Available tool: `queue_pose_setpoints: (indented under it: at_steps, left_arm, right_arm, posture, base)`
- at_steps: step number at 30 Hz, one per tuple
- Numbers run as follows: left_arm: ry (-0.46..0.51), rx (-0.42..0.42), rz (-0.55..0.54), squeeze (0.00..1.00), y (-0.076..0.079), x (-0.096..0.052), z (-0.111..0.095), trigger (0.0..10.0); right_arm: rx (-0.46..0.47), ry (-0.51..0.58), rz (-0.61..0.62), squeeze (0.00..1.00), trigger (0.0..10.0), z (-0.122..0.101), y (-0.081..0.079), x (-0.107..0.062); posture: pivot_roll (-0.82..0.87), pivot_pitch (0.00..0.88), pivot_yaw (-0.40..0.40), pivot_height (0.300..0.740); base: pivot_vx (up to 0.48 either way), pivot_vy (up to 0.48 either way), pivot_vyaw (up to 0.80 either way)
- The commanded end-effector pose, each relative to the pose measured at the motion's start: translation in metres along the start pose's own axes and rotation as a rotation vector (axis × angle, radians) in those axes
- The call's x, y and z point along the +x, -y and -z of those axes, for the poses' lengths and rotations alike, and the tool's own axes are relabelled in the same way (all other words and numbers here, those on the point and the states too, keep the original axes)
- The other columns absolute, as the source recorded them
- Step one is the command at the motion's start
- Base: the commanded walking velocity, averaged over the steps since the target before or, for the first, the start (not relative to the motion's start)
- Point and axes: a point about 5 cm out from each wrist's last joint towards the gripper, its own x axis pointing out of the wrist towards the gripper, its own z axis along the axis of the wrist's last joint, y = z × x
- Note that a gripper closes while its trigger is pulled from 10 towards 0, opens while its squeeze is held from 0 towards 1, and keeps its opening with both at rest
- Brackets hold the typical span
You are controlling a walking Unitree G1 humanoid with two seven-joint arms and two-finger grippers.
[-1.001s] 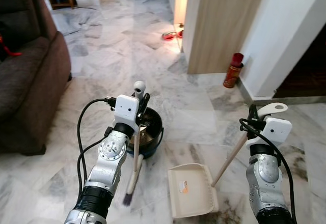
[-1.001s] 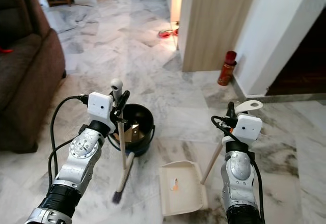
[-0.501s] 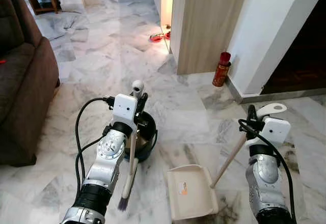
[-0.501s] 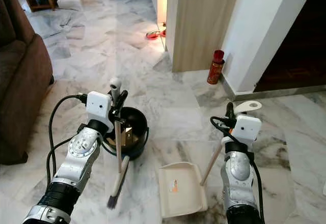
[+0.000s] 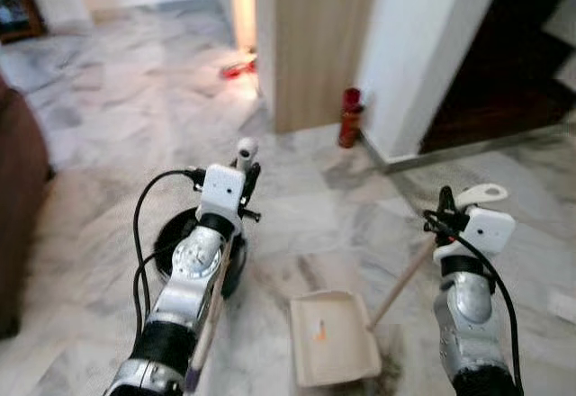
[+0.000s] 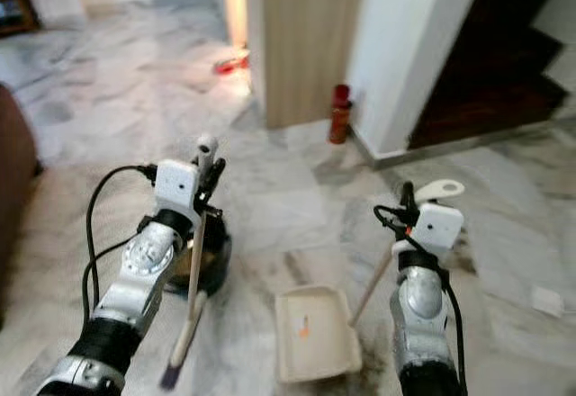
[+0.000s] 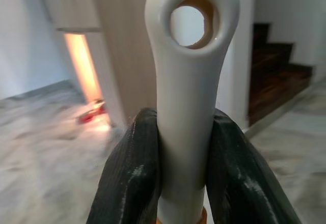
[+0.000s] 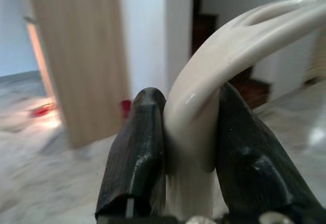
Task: Sweep floor
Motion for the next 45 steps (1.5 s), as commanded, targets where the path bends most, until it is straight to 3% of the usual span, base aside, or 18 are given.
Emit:
queue_pose_setpoints:
  at_steps: [1, 22, 41, 45]
  left_arm:
    - [0.03, -0.009, 0.001, 0.0, 0.0006, 0.0029, -0.0057, 10.0]
    - [0.042, -0.014, 0.002, 0.0, 0.0008, 0.0077, -0.0084, 10.0]
    - [0.044, -0.072, 0.001, 0.0, -0.0017, 0.0098, -0.0086, 10.0]
    - [0.046, -0.082, 0.001, 0.0, -0.0011, 0.0105, -0.0091, 10.0]
  right_arm:
    - [-0.001, 0.029, -0.004, 0.0, 10.0, -0.0055, 0.0002, 0.0027]
    - [-0.005, 0.045, 0.003, 0.0, 10.0, -0.0093, 0.003, 0.0047]
    - [-0.003, 0.051, 0.009, 0.0, 10.0, -0.0091, 0.0022, 0.0032]
    - [-0.005, 0.063, 0.011, 0.0, 10.0, -0.0122, 0.0029, 0.006]
  posture:
    - [0.1, 0.03, -0.026, 0.74]
    - [0.08, 0.05, -0.02, 0.74]
    - [0.08, 0.015, -0.006, 0.74]
    - [0.08, 0.019, -0.007, 0.74]
  base:
    - [0.0, 0.0, -0.8]
    - [0.0, 0.0, -0.8]
    - [0.0, 0.0, -0.8]
    - [0.0, 0.0, 0.0]
